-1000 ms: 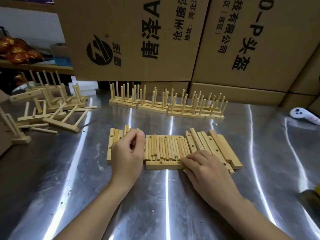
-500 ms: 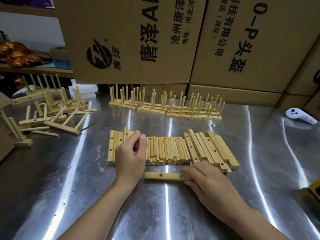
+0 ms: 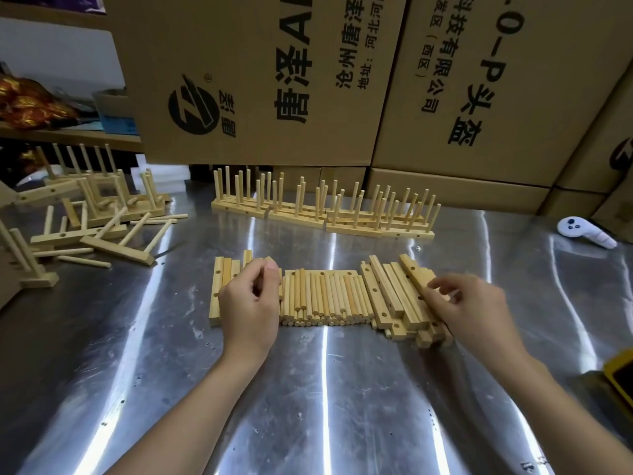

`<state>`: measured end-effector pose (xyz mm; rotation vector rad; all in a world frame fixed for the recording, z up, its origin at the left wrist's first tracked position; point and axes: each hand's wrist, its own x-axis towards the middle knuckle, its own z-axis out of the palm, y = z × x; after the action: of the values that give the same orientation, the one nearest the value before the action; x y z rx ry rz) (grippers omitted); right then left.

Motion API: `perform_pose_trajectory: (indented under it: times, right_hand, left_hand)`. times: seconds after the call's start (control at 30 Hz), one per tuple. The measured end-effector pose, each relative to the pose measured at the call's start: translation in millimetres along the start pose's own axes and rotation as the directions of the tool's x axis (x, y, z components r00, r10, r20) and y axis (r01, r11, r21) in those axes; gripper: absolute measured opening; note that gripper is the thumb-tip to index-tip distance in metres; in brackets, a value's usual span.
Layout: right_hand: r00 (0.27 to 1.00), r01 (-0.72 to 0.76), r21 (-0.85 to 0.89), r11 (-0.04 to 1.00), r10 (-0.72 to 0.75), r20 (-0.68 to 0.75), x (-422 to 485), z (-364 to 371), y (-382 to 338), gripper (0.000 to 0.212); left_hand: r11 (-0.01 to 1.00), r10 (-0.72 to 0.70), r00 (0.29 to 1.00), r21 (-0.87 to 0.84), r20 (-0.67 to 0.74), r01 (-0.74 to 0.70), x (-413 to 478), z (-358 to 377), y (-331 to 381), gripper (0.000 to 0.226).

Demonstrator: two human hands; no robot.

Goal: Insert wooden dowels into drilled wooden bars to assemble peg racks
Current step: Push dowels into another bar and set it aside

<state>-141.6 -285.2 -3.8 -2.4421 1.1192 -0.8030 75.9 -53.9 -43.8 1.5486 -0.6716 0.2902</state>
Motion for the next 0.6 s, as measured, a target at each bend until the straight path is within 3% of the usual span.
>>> perform_pose_trajectory:
  times: [0.13,0.3,0.47,0.53,0.6]
  right_hand:
    - [0.986,0.12,0.028,0.992,-0.116,-0.122,-10.6,-2.3,-25.0,0.016]
    - [0.953,0.296,0.095,0.95,-0.3,0.039,-50.3,44.1,-83.0,0.02]
    - [0.893,0.442,0.008,0.897,-0.442,0.083,-78.0,85.1,-95.0,0.028]
    - [0.888,0.459,-0.002,0.889,-0.459,-0.023,-70.1,79.2,-86.9,0.024]
    - [0.906,0.367,-0.01,0.93,-0.359,-0.222,-47.8,61.5,-68.0,0.011]
  left_hand:
    - [0.998,-0.054,0.993,-0.044,-0.101,0.049,5.1,-3.5,-0.8,0.039]
    - [0.992,-0.13,0.956,-0.029,-0.263,0.127,25.7,-24.1,-10.1,0.039]
    - [0.953,-0.25,0.909,0.083,-0.332,0.293,40.9,-43.3,-30.7,0.039]
    - [0.941,-0.284,0.898,0.082,-0.335,0.328,41.5,-42.4,-35.7,0.039]
    - [0.94,-0.299,0.895,0.058,-0.332,0.336,40.4,-39.6,-38.5,0.039]
